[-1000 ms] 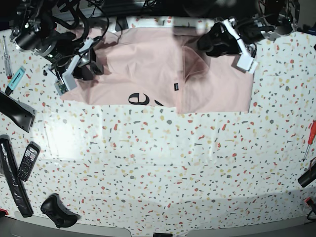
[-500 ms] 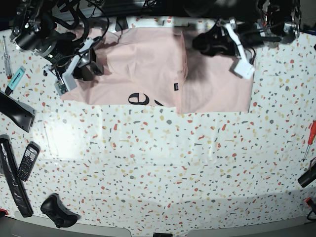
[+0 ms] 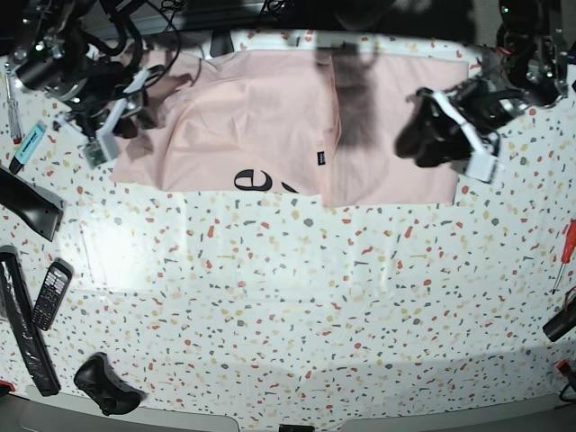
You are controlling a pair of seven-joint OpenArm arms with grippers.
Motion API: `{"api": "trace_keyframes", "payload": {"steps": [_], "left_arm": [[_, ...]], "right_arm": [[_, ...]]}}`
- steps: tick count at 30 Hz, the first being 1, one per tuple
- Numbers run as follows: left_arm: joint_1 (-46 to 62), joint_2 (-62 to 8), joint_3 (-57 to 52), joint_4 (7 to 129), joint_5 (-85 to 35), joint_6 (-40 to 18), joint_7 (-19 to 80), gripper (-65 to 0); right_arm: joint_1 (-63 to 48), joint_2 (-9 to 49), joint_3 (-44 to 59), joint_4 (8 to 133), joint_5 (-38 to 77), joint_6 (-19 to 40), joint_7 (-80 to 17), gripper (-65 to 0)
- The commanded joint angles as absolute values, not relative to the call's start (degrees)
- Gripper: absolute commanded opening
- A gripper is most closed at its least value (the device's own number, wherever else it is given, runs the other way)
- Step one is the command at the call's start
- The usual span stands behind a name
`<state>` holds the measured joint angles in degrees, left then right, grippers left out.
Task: Fold the T-shirt properly
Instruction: 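Grasp the collar end with the left gripper and fold it toward the hem, then grasp the folded shirt's edge with the right gripper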
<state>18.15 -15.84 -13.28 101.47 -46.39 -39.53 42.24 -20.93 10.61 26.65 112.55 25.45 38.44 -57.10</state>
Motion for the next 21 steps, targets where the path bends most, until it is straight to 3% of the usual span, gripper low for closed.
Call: {"api": "trace_keyframes", "payload": {"steps": [1, 9, 21], "left_arm": [[17.8, -16.4, -15.4, 102.4, -46.2, -40.0, 40.2, -40.1], [17.8, -17.5, -25.5, 102.4, -42.0, -40.0, 39.5, -40.1], [17.8, -18.6, -25.5, 102.4, -42.5, -40.0, 39.3, -40.1]], "right_arm": [[-20.8, 11.6, 28.6, 113.7, 26.9, 38.8, -56.2, -45.9], [-20.7, 19.4, 37.3, 108.6, 35.6, 38.8, -58.2, -45.9], [-9.4, 25.3, 37.1, 82.0, 46.5, 40.0, -65.8, -45.9]]}}
